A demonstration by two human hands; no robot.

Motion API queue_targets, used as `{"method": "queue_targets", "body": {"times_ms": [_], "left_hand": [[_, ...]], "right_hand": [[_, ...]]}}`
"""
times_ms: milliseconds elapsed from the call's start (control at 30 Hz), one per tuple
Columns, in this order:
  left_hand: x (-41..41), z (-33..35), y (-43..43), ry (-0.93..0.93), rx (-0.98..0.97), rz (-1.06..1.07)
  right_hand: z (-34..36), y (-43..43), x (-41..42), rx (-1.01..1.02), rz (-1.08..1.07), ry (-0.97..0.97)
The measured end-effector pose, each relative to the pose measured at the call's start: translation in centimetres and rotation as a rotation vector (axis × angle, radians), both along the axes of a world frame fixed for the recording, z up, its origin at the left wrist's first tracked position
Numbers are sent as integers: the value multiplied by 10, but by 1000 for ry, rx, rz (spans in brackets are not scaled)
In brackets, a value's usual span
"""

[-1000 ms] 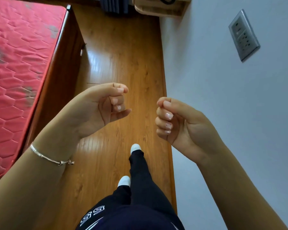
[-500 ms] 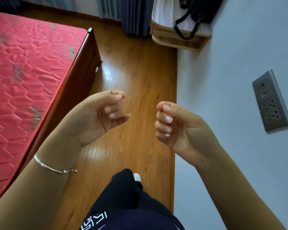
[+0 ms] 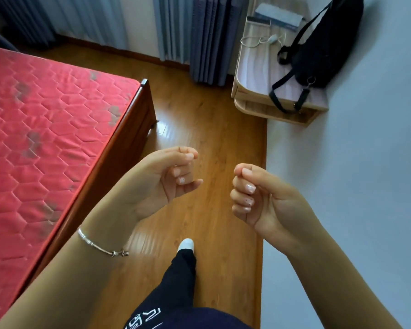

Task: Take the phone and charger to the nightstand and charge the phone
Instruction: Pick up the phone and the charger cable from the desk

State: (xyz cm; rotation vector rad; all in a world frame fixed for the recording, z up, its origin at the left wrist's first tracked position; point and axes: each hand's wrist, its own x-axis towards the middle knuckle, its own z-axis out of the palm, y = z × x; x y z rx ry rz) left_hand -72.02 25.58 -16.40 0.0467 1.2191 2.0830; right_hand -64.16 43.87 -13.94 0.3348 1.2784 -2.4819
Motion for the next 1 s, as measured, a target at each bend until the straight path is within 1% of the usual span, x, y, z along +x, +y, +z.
{"method": "queue_targets", "body": {"times_ms": [200, 433, 633, 1000], "left_hand": [[-90, -2, 19, -36, 50, -35], [-164, -3, 42, -90, 106, -56], [-229, -6, 66, -80, 80, -1], [-351, 4, 131, -43, 87, 33]], "right_hand": [[5, 10, -89, 0, -13, 17], [-4, 28, -163, -50, -42, -33], [-12, 50, -233, -53, -21, -54], [-4, 123, -364, -140, -7, 18]]}}
